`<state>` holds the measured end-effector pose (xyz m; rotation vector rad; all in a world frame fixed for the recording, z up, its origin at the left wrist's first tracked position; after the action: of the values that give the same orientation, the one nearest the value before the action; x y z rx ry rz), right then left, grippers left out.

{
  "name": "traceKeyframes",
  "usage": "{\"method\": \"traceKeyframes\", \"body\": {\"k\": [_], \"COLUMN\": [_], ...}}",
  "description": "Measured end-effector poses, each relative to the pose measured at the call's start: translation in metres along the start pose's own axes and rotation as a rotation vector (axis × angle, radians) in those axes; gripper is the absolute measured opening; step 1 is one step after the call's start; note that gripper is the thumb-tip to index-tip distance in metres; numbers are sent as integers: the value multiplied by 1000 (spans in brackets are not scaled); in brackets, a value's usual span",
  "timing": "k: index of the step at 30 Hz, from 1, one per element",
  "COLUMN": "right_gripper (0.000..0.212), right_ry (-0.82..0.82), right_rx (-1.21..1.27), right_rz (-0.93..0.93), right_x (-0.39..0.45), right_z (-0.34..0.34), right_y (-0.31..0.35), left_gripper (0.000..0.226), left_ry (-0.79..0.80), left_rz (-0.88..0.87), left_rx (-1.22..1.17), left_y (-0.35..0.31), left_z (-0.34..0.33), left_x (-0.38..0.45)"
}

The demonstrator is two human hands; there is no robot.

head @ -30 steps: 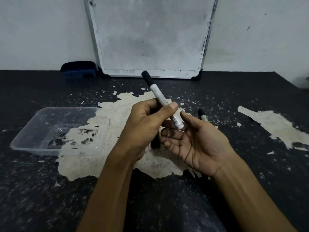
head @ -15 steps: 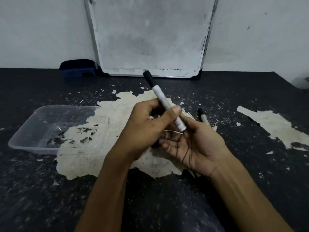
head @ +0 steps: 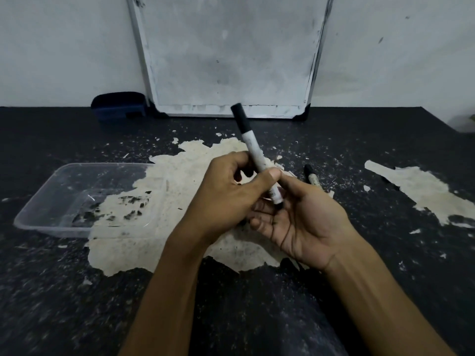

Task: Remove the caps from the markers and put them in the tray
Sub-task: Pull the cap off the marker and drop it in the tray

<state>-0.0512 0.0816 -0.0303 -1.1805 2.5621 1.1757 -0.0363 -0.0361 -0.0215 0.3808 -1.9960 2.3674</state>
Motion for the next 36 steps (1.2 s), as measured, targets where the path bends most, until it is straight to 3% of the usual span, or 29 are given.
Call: {"method": "traceKeyframes", "body": {"k": [10, 19, 25, 30, 36], "right_gripper": [40, 13, 18, 13, 14], "right_ry": [-46, -9, -39, 6, 70], "right_rx": [-129, -479, -612, -918, -1481], "right_rz": [-12, 180, 275, 375, 539], "right_x": [-5, -10, -10, 5, 60], "right_z": [1, 1, -19, -74, -149], "right_y": [3, 3, 2, -3, -36], "left_gripper": [17, 17, 22, 18, 15], "left_ry": [-168, -353, -494, -644, -694], "left_rz": [0, -21, -85, 12, 128], "left_rx": [-63, -158, -283, -433, -558], "left_y": [-1, -11, -29, -29, -15], "left_z": [9, 36, 90, 150, 191], "left_x": [1, 0, -13, -35, -60]}}
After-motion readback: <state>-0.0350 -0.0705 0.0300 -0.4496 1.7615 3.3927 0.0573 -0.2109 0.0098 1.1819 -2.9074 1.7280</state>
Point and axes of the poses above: each hand's wrist, its own x-axis towards the middle knuckle, its own z-axis out of the back of the hand, y = z × x, the point moved 2 cm from there along x, towards the middle knuckle, and after that the axes turned 3 degrees about x, right-handed, at the moved point
